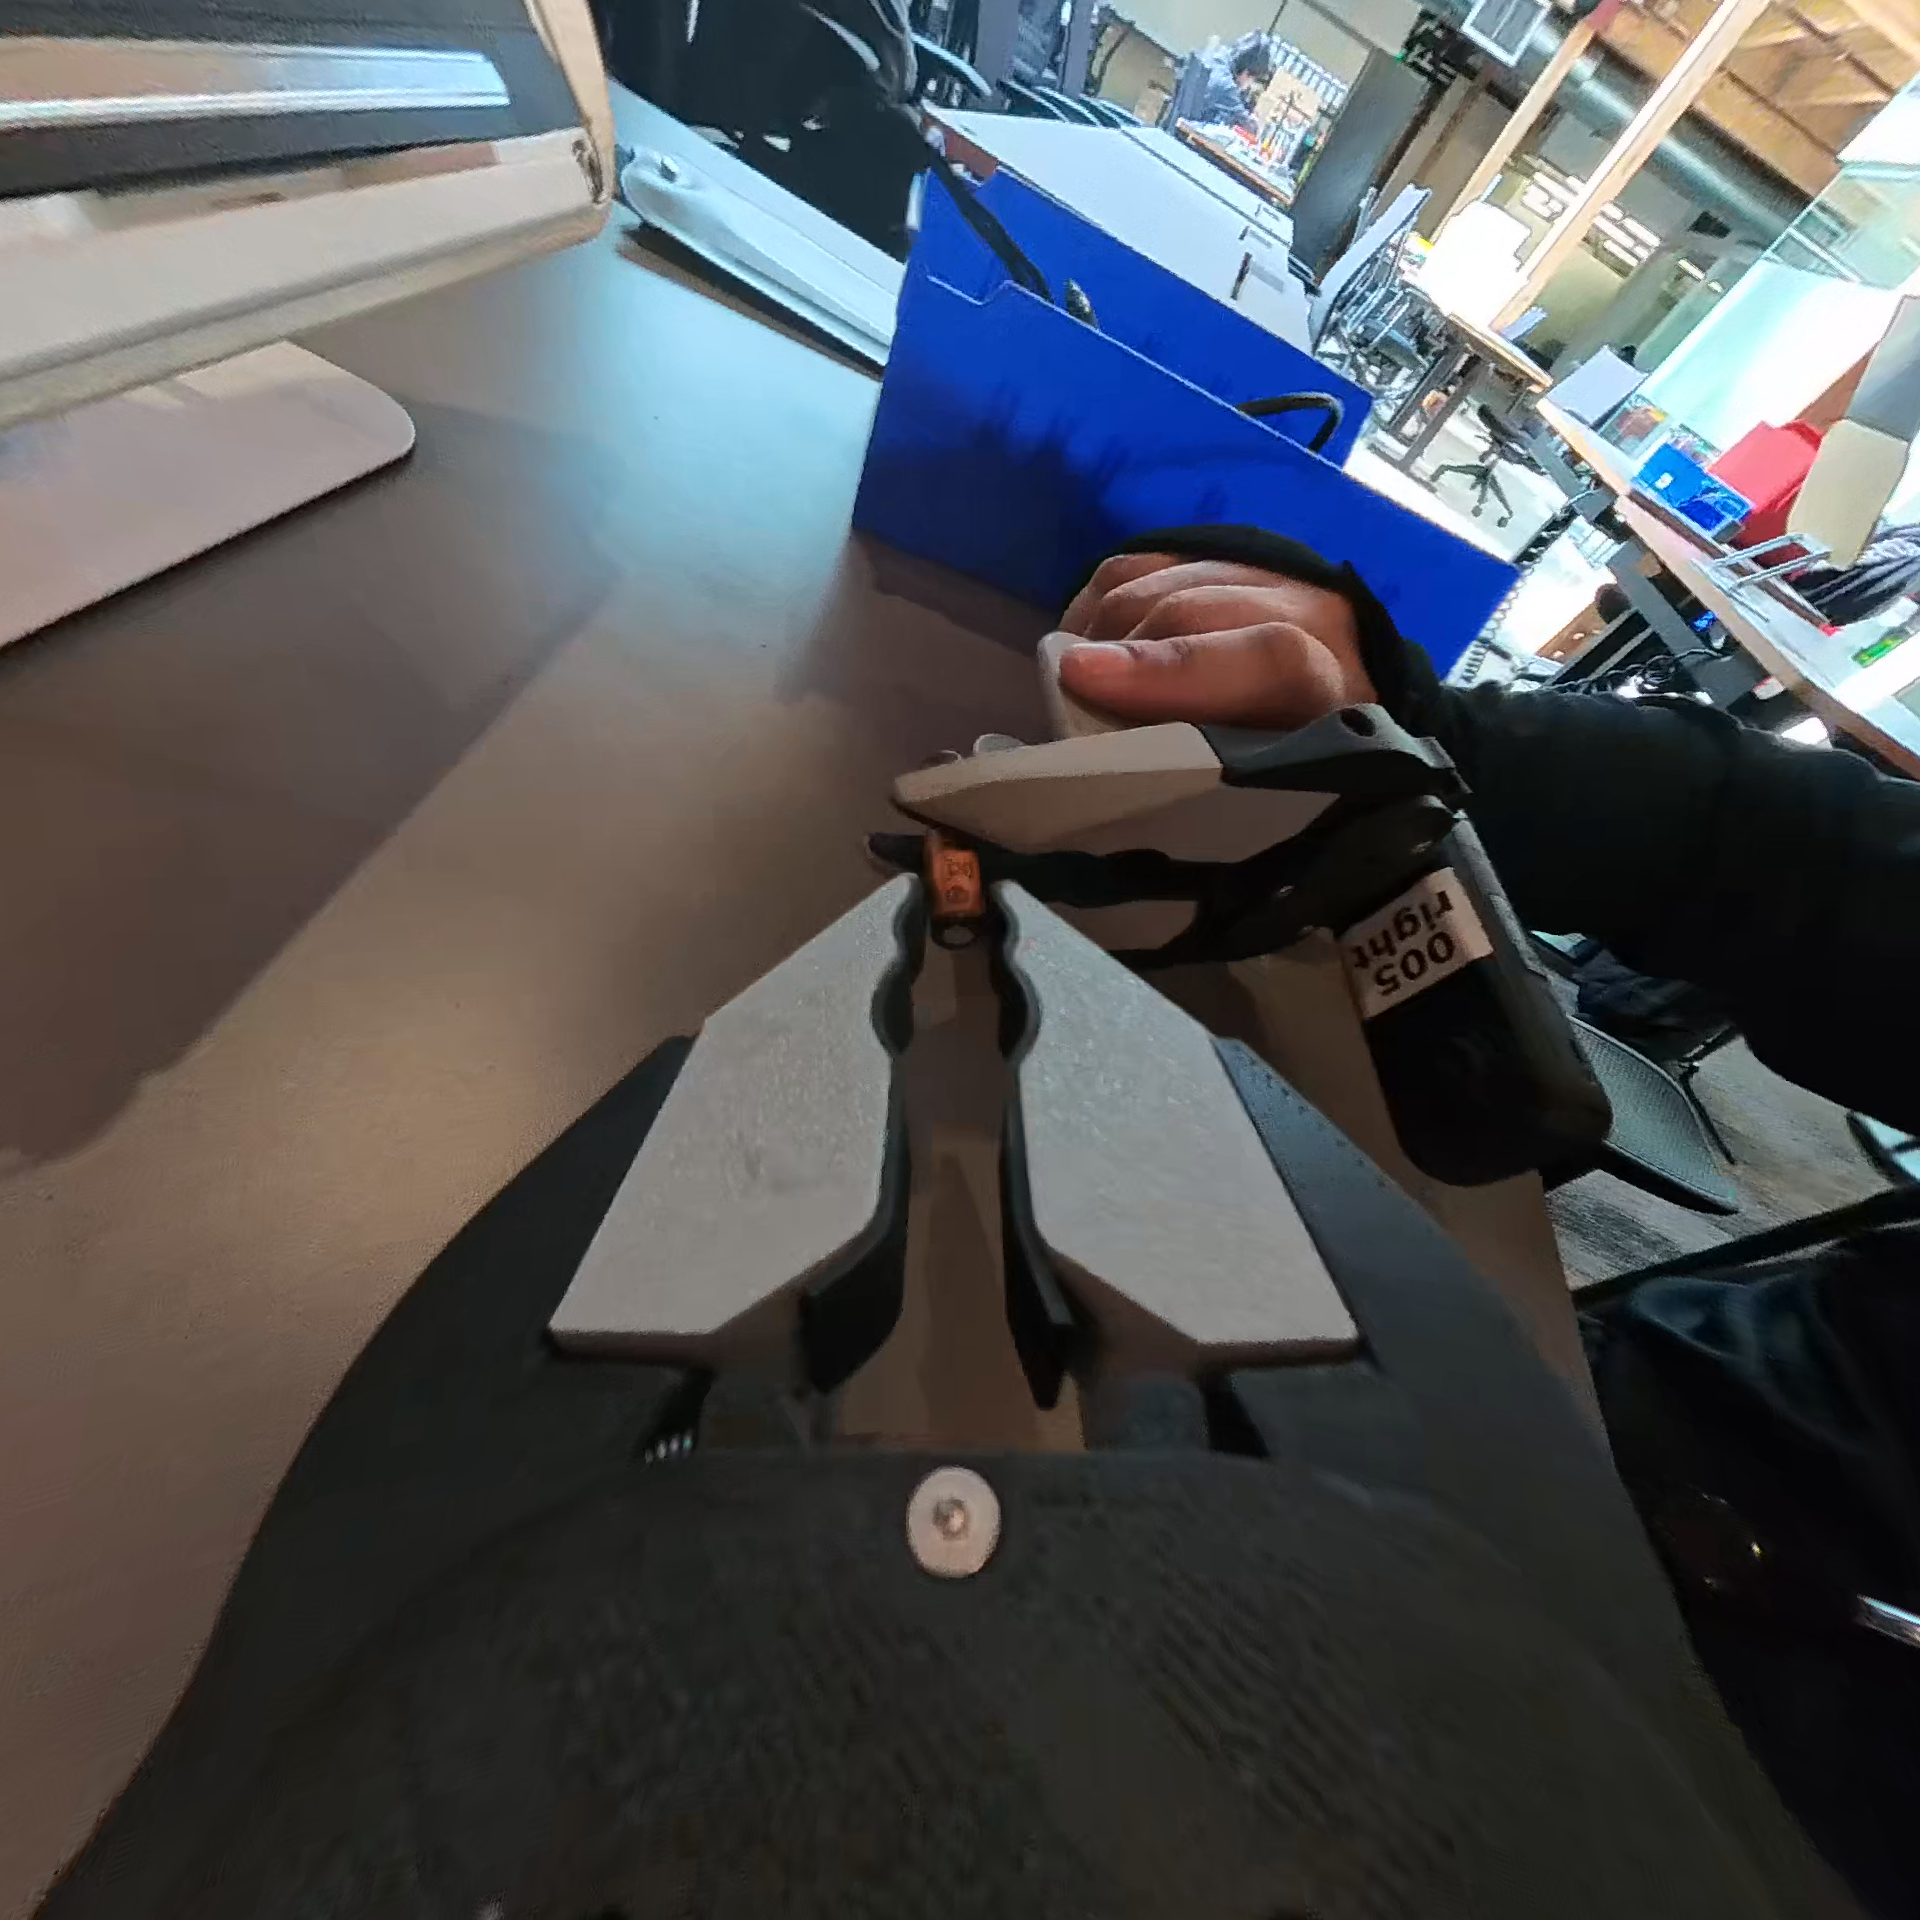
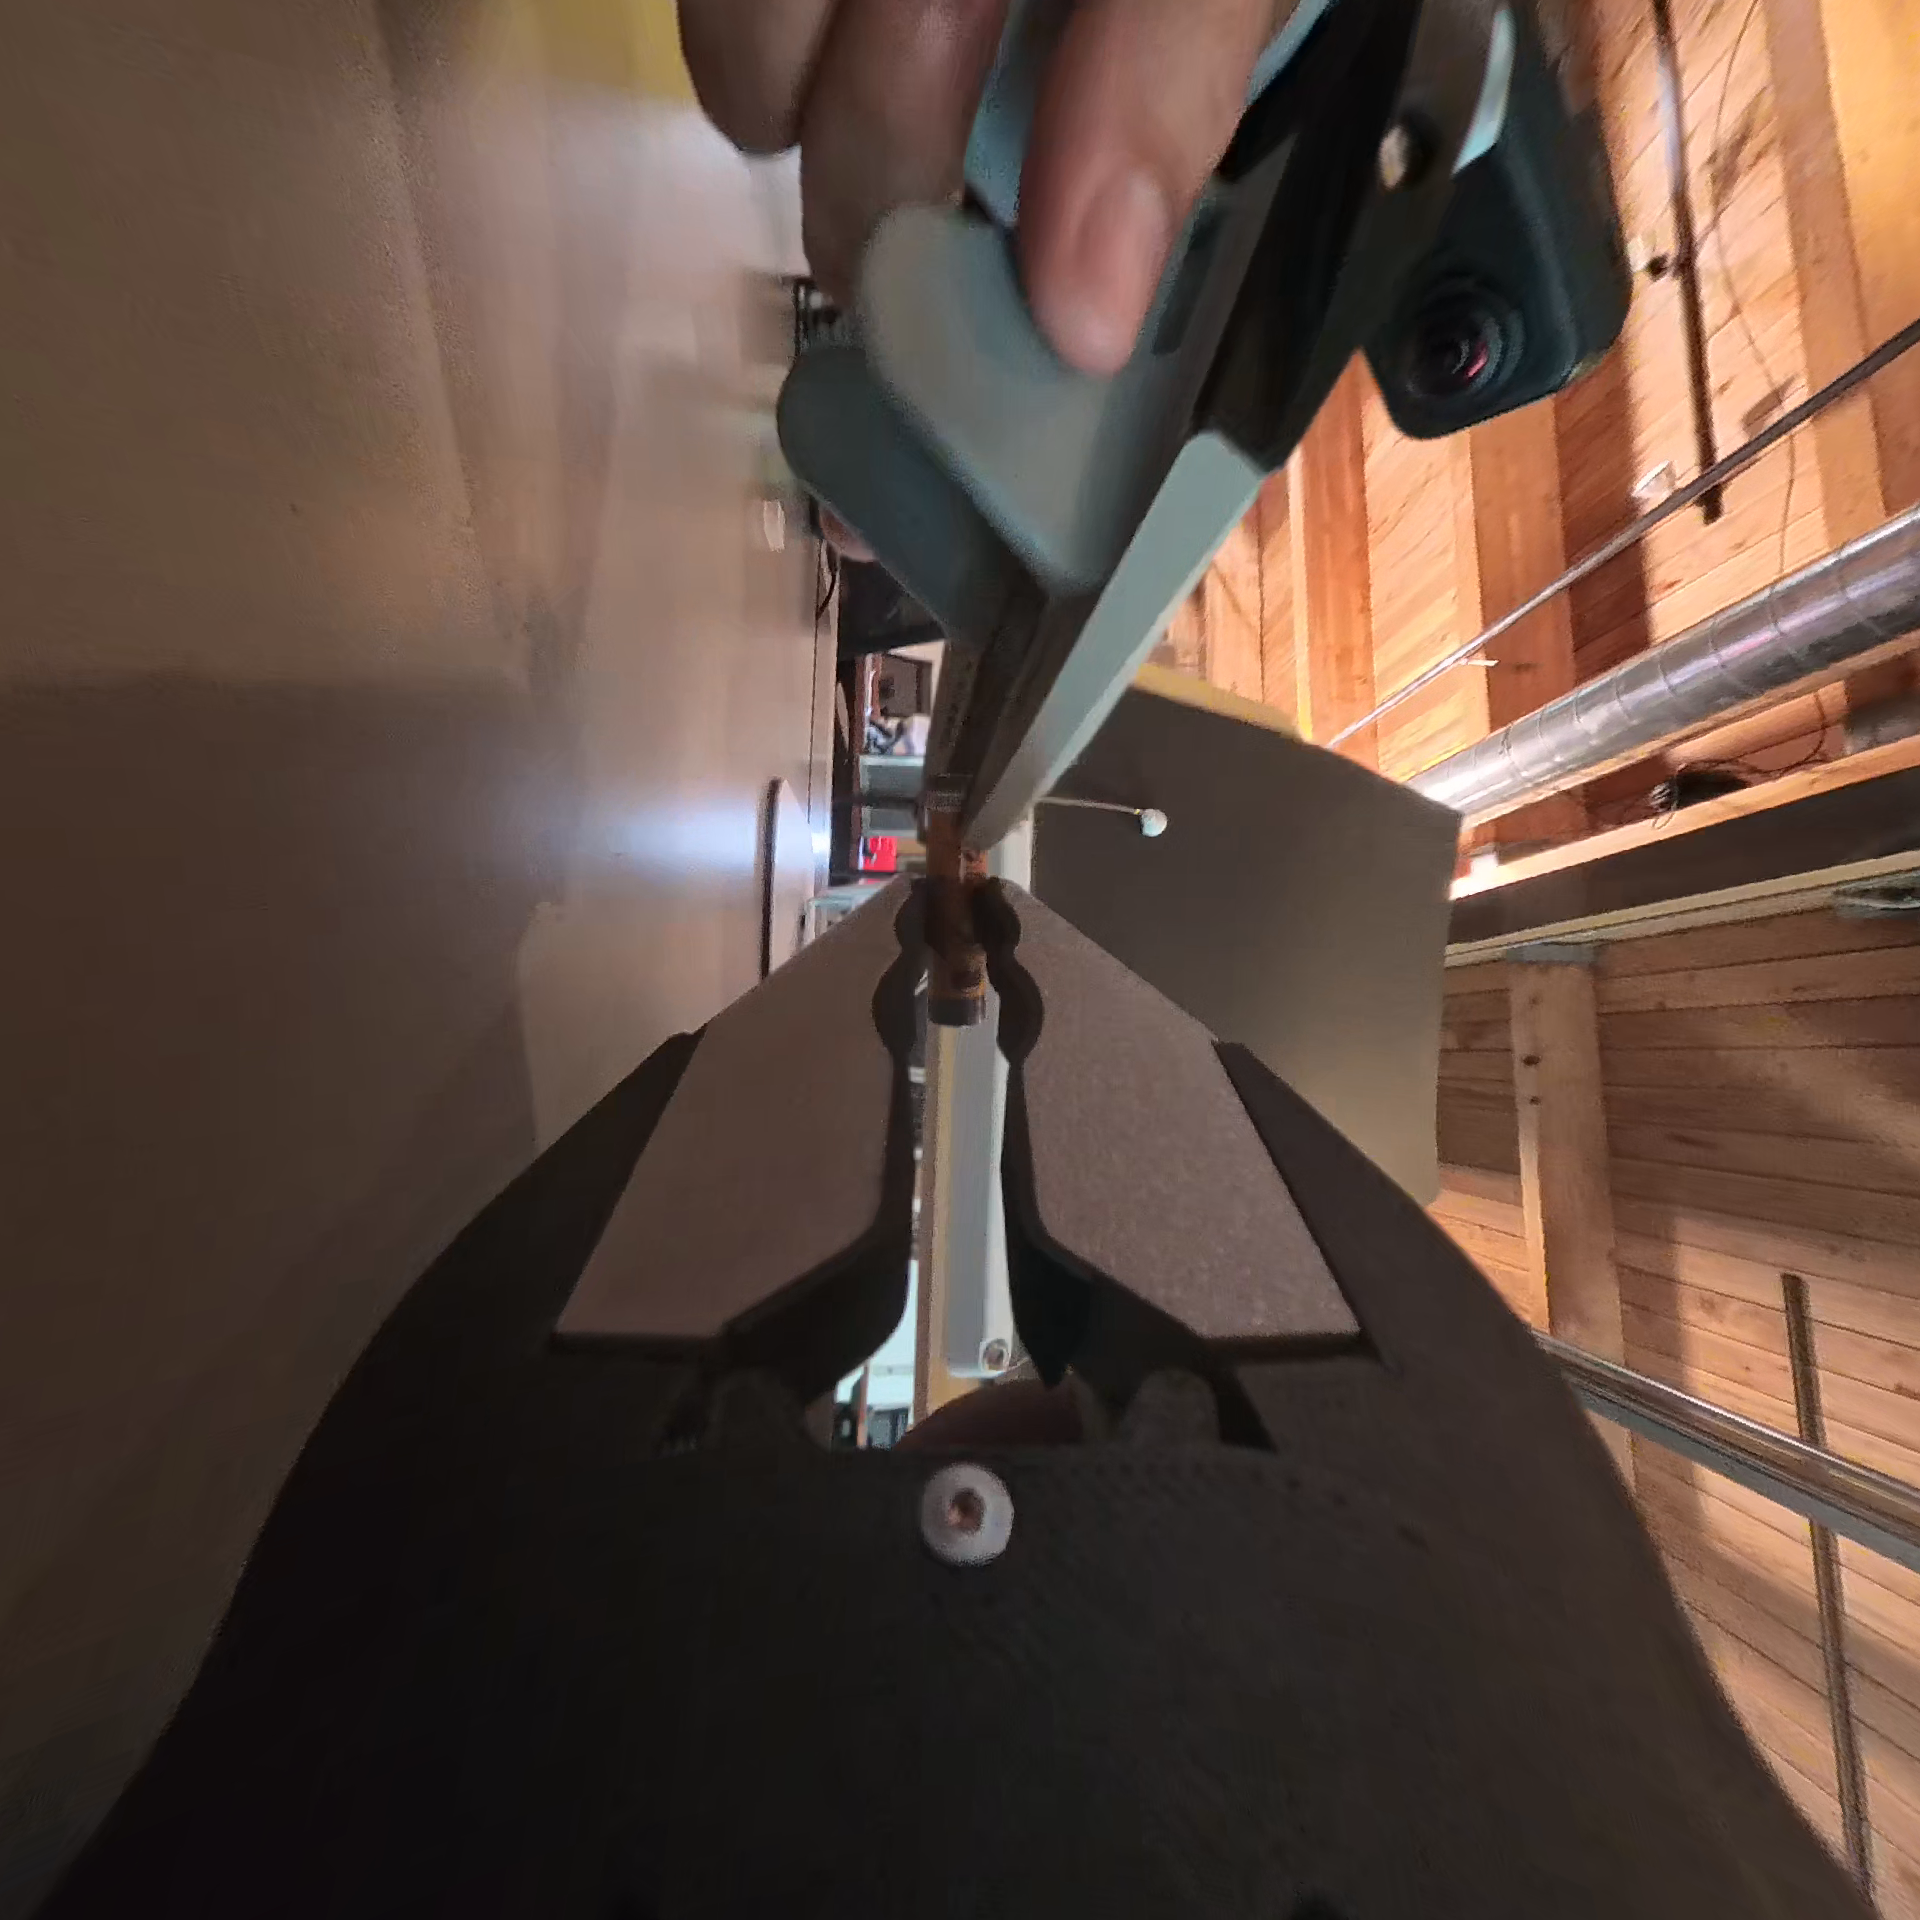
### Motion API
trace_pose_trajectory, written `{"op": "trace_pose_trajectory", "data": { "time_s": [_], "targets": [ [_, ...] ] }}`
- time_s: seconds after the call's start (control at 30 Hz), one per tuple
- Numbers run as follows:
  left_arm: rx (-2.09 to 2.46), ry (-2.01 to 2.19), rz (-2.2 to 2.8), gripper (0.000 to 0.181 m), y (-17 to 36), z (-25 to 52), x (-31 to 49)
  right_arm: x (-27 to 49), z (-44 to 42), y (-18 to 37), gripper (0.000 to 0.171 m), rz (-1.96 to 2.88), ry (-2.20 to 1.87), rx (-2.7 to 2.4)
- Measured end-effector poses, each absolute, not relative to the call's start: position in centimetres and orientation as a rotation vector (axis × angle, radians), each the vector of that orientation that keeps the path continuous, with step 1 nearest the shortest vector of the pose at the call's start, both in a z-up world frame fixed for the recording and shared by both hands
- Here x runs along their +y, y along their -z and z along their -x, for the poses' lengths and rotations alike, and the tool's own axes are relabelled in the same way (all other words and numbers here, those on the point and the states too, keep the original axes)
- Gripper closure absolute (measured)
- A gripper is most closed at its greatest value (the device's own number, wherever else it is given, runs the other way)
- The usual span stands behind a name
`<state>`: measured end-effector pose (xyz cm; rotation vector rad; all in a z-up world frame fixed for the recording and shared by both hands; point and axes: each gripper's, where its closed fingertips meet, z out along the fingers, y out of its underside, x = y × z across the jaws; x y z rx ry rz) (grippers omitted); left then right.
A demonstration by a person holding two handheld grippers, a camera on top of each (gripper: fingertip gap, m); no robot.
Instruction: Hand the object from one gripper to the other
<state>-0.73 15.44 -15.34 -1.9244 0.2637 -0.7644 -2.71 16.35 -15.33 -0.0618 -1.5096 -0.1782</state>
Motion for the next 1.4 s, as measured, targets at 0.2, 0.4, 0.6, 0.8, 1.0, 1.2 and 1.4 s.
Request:
{"op": "trace_pose_trajectory", "data": {
  "time_s": [0.2, 0.4, 0.6, 0.8, 1.0, 1.2, 1.4],
  "targets": [
    [0.424, 0.618, 1.945, 0.172, 15.7, -0.2, 14.7, 15.7, 2.0, 15.1, 0.162, 0.036, 0.17, -1.516],
    [0.862, -0.348, 1.658, 0.173, 13.0, 0.1, 15.1, 16.7, -0.1, 15.3, 0.114, 0.321, -0.01, -1.637],
    [1.217, -0.957, 1.227, 0.172, 11.9, -2.7, 14.0, 15.7, -3.3, 12.5, 0.122, 0.431, -0.044, -1.537],
    [1.315, -1.04, 1.11, 0.172, 12.5, -5.7, 13.2, 14.2, -5.2, 12.7, 0.158, 0.338, 0.132, -1.48],
    [1.342, -0.96, 1.065, 0.172, 12.9, -7.7, 11.8, 13.0, -6.9, 12.9, 0.165, 0.302, 0.259, -1.511],
    [1.363, -0.903, 1.019, 0.172, 12.9, -9.5, 10.7, 11.8, -7.9, 12.9, 0.163, 0.241, 0.353, -1.557],
    [1.312, -0.844, 1.042, 0.172, 12.7, -9.7, 10.6, 11.6, -8.0, 12.7, 0.165, 0.33, 0.325, -1.58]
  ]
}}
